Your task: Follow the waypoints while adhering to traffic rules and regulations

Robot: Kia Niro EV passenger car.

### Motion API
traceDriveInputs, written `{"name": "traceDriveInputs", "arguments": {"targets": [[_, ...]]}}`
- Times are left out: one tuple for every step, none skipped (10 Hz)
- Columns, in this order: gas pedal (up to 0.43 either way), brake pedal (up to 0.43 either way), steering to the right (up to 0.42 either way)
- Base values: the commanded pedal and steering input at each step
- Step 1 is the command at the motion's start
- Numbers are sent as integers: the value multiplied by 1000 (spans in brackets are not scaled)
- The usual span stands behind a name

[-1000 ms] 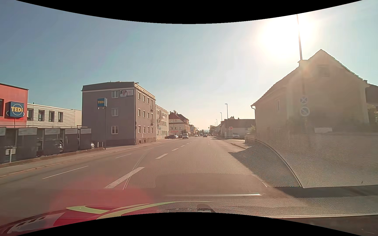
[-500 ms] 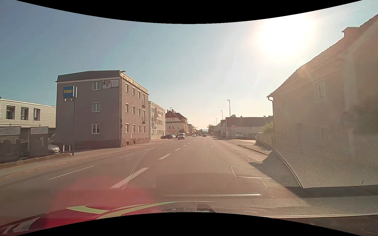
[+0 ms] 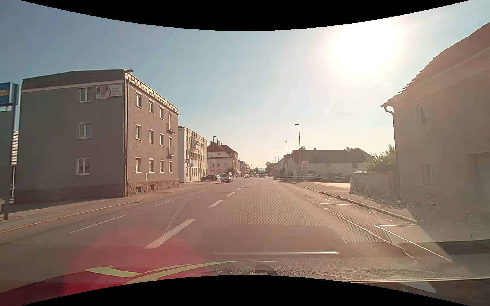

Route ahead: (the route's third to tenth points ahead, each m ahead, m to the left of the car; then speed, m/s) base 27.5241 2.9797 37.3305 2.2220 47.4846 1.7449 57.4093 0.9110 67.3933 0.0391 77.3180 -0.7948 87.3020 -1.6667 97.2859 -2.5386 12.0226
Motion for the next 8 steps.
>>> {"name": "traceDriveInputs", "arguments": {"targets": [[79,0,12],[79,0,12],[79,0,12],[79,0,11],[87,0,10],[87,0,10],[87,0,9],[87,0,9]]}}
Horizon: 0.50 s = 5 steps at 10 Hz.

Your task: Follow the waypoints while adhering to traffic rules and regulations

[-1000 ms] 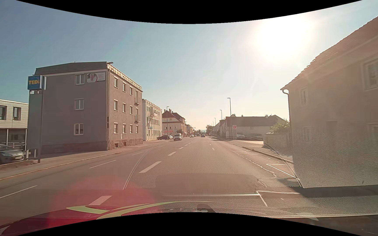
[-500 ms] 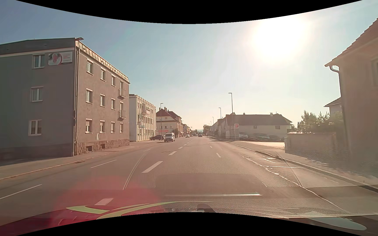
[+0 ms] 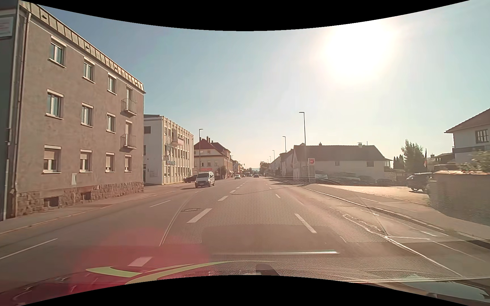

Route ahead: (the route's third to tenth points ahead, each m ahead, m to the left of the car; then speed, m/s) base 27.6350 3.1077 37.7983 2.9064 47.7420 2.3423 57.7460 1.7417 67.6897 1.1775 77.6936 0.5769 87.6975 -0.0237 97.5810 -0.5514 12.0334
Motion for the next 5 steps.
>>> {"name": "traceDriveInputs", "arguments": {"targets": [[98,0,9],[98,0,9],[98,0,9],[98,0,9],[98,0,9]]}}
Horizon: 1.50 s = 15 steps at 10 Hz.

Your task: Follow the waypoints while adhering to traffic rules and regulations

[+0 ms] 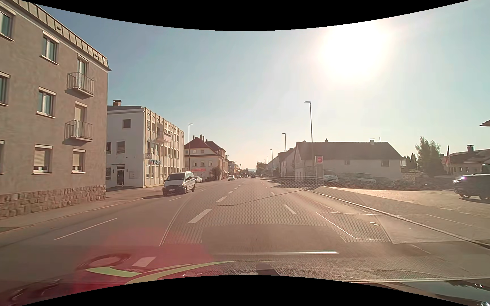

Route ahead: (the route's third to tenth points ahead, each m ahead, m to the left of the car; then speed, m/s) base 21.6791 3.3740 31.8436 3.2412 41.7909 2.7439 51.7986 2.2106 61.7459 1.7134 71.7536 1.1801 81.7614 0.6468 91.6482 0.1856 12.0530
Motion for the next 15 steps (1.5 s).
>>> {"name": "traceDriveInputs", "arguments": {"targets": [[98,0,7],[98,0,7],[98,0,7],[98,0,7],[98,0,7],[87,0,7],[87,0,6],[87,0,5],[87,0,1],[87,0,-1],[87,0,-1],[87,0,-1],[87,0,-1],[87,0,-1],[87,0,-1]]}}
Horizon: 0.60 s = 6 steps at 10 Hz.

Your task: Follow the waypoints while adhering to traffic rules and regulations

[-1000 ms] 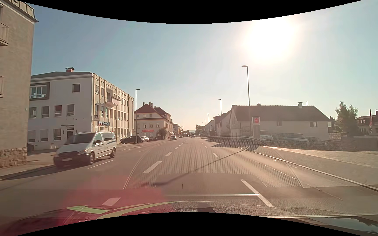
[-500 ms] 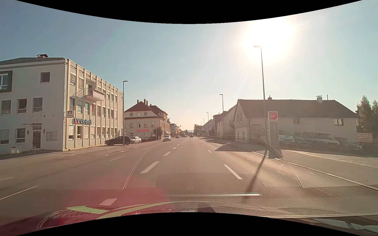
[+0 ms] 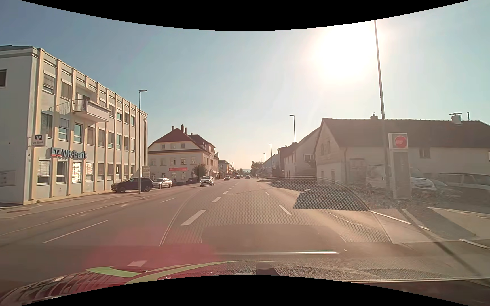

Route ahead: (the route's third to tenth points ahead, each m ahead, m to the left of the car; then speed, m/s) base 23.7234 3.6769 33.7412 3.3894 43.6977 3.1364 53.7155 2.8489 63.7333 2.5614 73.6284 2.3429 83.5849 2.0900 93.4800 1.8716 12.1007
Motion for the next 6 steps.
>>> {"name": "traceDriveInputs", "arguments": {"targets": [[87,0,-3],[87,0,-2],[87,0,-2],[87,0,-2],[87,0,-2],[87,0,-3]]}}
